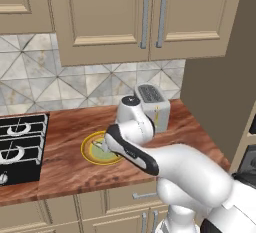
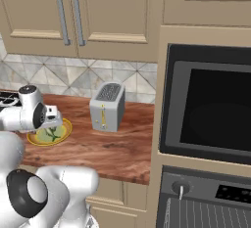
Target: Place the fish on the rack of the oven, and slide the rack back inside. Close the oven door.
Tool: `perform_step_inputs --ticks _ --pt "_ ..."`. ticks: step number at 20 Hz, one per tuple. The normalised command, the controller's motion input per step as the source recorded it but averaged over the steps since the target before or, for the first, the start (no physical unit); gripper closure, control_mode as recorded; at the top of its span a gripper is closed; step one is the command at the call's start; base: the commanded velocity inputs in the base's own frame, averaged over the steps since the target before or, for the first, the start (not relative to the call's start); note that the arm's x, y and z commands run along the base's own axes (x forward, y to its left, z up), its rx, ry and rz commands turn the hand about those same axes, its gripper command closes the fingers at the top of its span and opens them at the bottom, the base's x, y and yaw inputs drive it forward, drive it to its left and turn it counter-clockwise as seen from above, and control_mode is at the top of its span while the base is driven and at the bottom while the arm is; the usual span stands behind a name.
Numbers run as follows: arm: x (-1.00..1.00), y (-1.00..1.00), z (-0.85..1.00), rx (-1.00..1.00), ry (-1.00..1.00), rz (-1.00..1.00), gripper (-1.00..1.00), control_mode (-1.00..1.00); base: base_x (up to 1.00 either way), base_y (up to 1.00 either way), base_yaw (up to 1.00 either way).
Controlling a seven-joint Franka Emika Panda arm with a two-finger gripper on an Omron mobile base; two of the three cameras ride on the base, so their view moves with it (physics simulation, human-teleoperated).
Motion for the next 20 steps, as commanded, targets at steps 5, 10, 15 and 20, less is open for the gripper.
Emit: perform_step_inputs --ticks 5,10,15,20 --pt "0.37 0.08 -0.27 -0.01 0.04 0.06 -1.00 -1.00 0.00 0.00 0.00" --pt "0.37 0.20 -0.31 -0.02 0.00 0.03 -1.00 -1.00 0.00 0.00 0.00" --pt "0.38 0.25 -0.32 -0.01 0.00 0.02 -1.00 -1.00 0.00 0.00 0.00" --pt "0.36 0.19 -0.26 0.00 0.00 0.02 -1.00 -1.00 0.00 0.00 0.00"
